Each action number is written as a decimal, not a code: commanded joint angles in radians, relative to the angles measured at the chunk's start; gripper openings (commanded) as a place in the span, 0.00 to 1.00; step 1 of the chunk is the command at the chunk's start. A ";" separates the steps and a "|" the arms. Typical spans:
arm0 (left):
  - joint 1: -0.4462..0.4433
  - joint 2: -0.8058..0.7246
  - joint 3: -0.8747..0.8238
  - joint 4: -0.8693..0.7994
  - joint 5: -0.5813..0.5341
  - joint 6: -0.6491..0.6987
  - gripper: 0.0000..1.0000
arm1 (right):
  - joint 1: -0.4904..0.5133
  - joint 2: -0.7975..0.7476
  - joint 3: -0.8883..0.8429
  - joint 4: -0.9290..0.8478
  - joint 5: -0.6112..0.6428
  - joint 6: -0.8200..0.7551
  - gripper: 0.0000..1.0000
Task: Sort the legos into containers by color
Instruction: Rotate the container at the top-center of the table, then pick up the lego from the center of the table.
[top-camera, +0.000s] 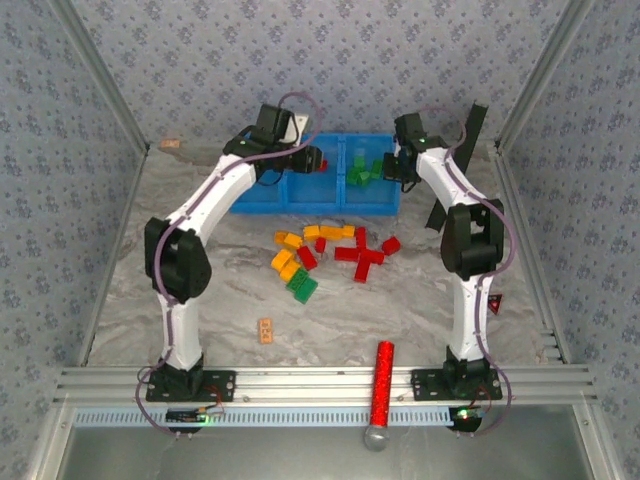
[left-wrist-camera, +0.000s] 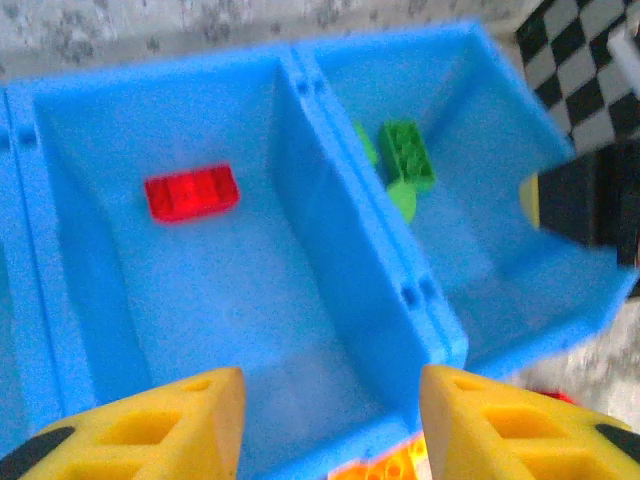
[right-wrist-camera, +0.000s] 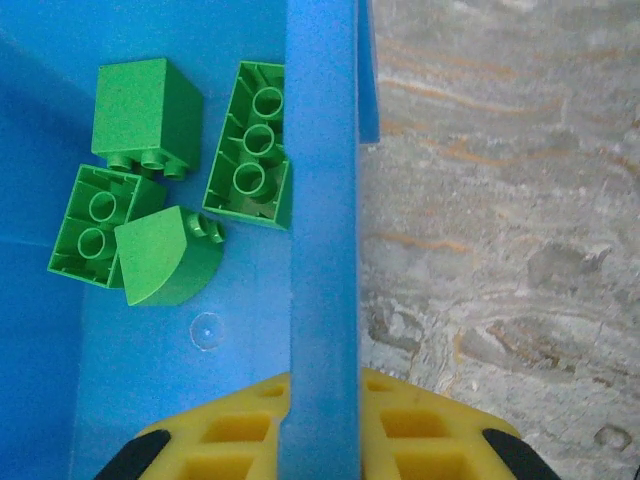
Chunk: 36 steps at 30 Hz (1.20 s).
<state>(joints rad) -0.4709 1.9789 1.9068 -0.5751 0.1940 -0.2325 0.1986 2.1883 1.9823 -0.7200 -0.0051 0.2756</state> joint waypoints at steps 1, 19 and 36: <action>0.009 -0.102 -0.174 -0.010 -0.018 -0.035 0.55 | 0.010 0.023 0.110 0.063 -0.025 -0.012 0.09; -0.080 -0.370 -0.765 0.011 -0.140 -0.001 0.64 | 0.006 0.013 -0.045 0.125 0.005 -0.033 0.35; -0.106 -0.215 -0.808 0.100 -0.182 0.015 0.58 | 0.062 -0.279 -0.242 0.056 0.048 -0.066 0.55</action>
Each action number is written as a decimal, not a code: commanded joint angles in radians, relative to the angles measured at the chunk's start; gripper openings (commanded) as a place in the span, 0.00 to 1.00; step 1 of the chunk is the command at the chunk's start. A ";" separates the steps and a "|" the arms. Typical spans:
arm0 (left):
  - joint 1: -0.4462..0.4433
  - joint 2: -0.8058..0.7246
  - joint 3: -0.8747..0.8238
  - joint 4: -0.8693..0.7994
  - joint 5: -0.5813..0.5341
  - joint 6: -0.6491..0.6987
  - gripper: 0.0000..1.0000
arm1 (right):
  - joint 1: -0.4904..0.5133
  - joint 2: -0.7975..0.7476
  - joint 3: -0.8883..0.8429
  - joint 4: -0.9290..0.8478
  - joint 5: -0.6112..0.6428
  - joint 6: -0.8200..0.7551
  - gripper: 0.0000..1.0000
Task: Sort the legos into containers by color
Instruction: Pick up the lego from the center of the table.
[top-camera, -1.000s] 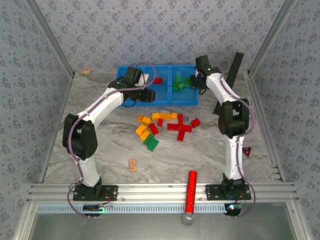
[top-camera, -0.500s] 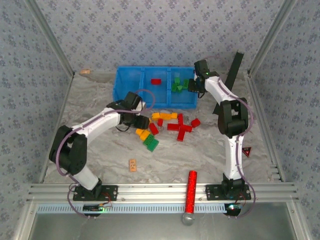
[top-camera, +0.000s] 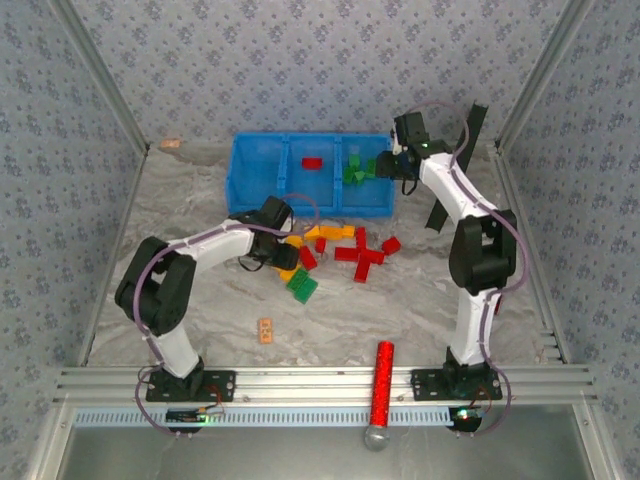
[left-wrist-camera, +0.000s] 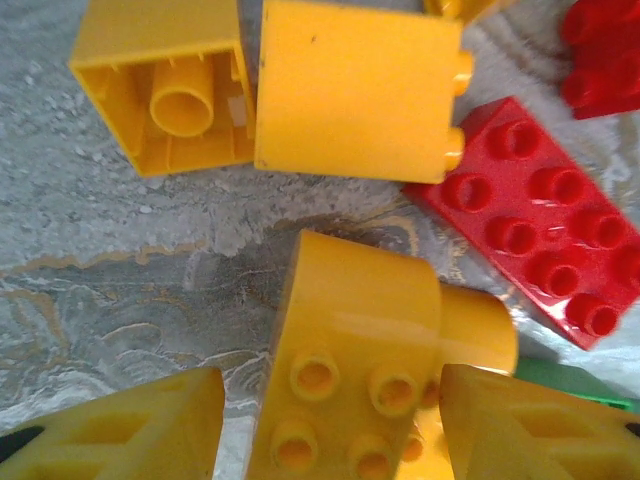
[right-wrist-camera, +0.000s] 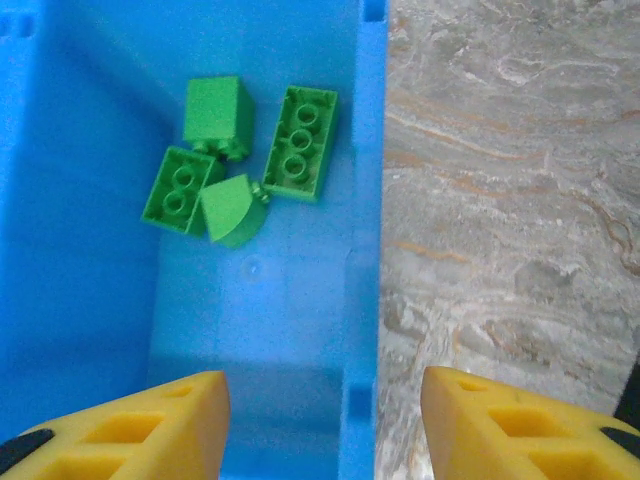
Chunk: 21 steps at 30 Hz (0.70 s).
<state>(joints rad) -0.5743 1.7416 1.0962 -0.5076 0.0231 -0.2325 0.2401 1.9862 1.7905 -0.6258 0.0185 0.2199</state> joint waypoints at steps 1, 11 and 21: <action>-0.002 0.034 0.008 0.028 -0.006 0.012 0.56 | 0.025 -0.106 -0.078 -0.041 0.026 -0.005 0.55; -0.002 0.049 -0.015 -0.002 0.000 -0.001 0.25 | 0.038 -0.355 -0.395 -0.106 0.050 0.112 0.62; 0.029 -0.137 0.052 -0.068 -0.054 -0.028 0.21 | -0.011 -0.445 -0.657 -0.038 -0.002 0.229 0.69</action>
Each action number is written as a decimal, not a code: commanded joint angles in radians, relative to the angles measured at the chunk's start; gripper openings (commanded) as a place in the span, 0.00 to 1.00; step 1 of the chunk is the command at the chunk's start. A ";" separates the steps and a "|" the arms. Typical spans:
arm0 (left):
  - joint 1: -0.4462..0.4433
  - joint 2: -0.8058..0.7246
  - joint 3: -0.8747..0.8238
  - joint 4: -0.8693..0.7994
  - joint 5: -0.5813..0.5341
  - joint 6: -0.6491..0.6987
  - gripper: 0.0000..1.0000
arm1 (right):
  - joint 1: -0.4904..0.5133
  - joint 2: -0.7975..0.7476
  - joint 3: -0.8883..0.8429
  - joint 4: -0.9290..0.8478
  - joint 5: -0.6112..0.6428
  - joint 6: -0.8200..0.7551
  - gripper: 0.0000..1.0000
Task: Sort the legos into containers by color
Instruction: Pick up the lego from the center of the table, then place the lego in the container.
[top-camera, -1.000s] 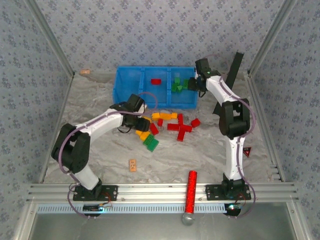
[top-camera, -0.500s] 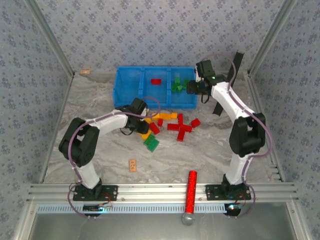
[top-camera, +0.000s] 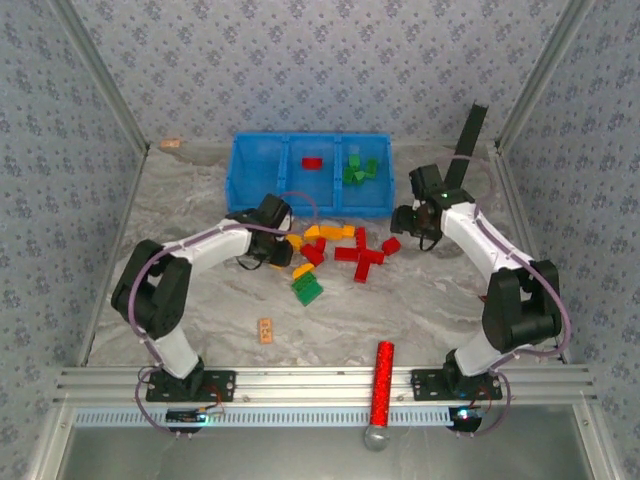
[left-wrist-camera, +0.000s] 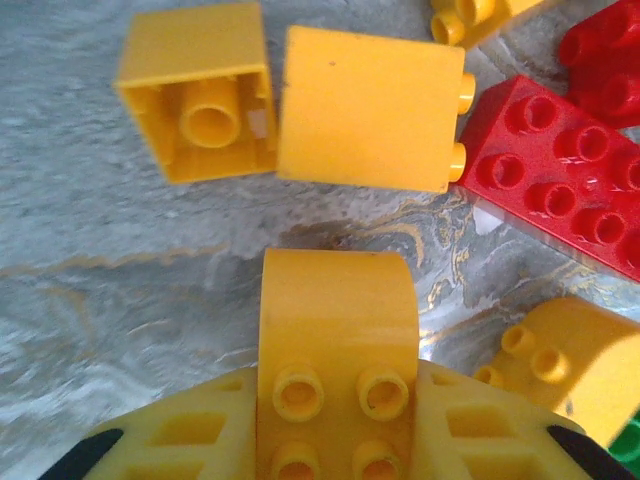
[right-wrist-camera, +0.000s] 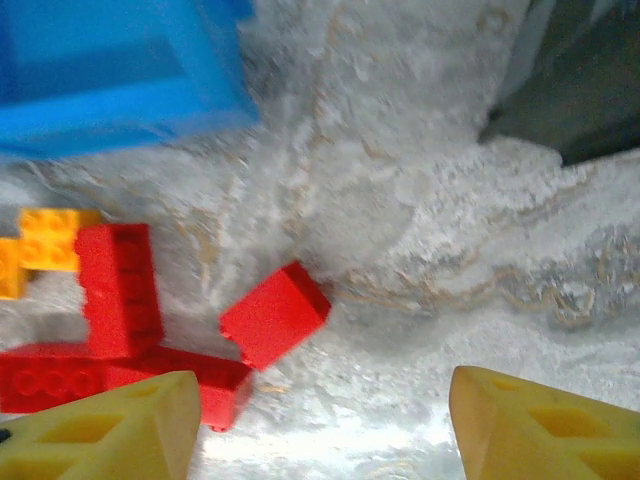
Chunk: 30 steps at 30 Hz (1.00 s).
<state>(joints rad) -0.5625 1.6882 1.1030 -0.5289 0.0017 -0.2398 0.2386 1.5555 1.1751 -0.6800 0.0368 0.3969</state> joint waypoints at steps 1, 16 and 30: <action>0.024 -0.099 0.060 -0.051 -0.032 -0.023 0.20 | -0.017 -0.008 -0.054 0.030 -0.030 0.055 0.70; 0.215 -0.061 0.261 0.049 -0.141 0.000 0.17 | -0.044 0.116 -0.088 0.181 -0.124 0.096 0.75; 0.257 0.355 0.629 0.040 -0.103 -0.013 0.15 | -0.011 0.120 -0.133 0.238 -0.136 0.094 0.77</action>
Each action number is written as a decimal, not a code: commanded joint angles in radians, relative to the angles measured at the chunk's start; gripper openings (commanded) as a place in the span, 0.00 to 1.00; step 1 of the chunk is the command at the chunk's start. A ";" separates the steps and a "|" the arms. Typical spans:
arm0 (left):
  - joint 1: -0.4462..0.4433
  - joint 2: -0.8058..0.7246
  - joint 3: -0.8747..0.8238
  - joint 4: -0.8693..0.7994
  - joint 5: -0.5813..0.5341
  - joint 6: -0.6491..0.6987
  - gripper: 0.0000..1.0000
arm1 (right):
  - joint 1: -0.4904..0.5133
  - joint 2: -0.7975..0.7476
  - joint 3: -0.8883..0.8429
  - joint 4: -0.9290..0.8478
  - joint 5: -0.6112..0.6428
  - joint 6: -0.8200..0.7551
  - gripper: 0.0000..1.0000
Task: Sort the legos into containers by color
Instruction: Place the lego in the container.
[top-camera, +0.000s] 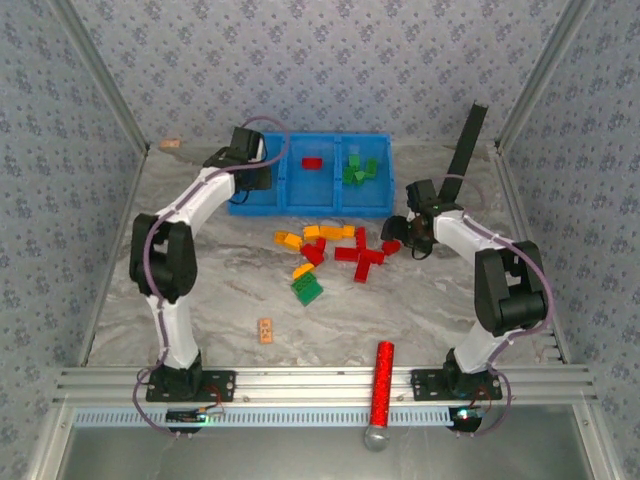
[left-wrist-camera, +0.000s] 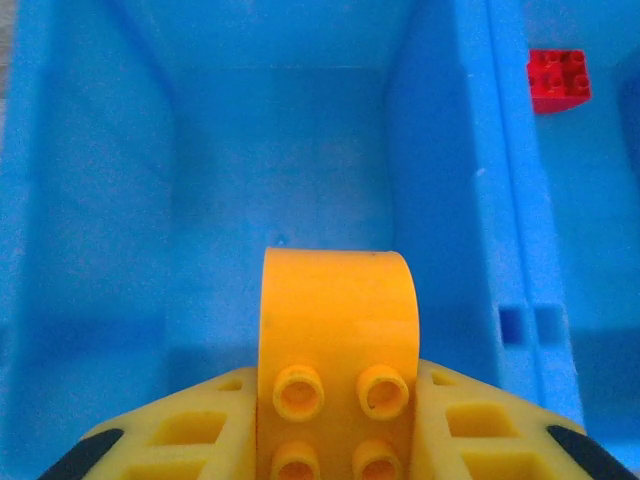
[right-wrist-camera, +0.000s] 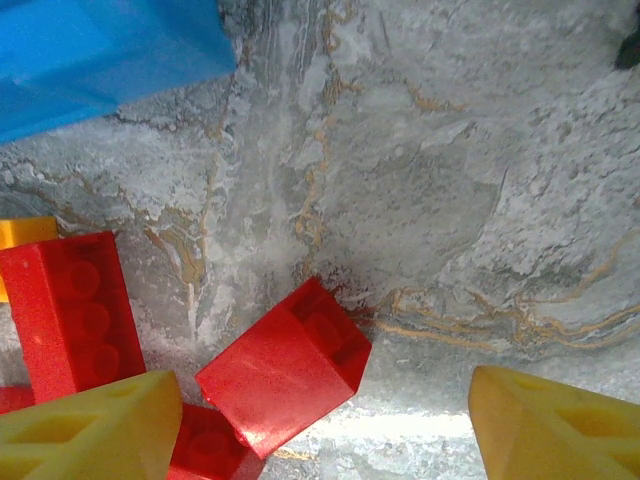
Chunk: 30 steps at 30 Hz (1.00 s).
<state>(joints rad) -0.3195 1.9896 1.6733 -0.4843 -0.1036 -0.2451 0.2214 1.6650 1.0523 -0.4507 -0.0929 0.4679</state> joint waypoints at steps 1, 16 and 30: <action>0.016 0.084 0.079 -0.002 0.008 -0.010 0.15 | 0.007 0.012 -0.012 0.011 -0.003 0.028 0.77; 0.020 0.312 0.272 -0.077 0.016 -0.010 0.21 | 0.023 0.148 0.052 -0.017 0.004 0.081 0.76; 0.028 0.308 0.258 -0.071 0.029 -0.002 0.47 | 0.032 0.212 0.105 -0.029 0.016 0.067 0.57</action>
<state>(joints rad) -0.3008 2.2818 1.9148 -0.5381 -0.0879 -0.2478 0.2447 1.8267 1.1316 -0.4595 -0.0578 0.5381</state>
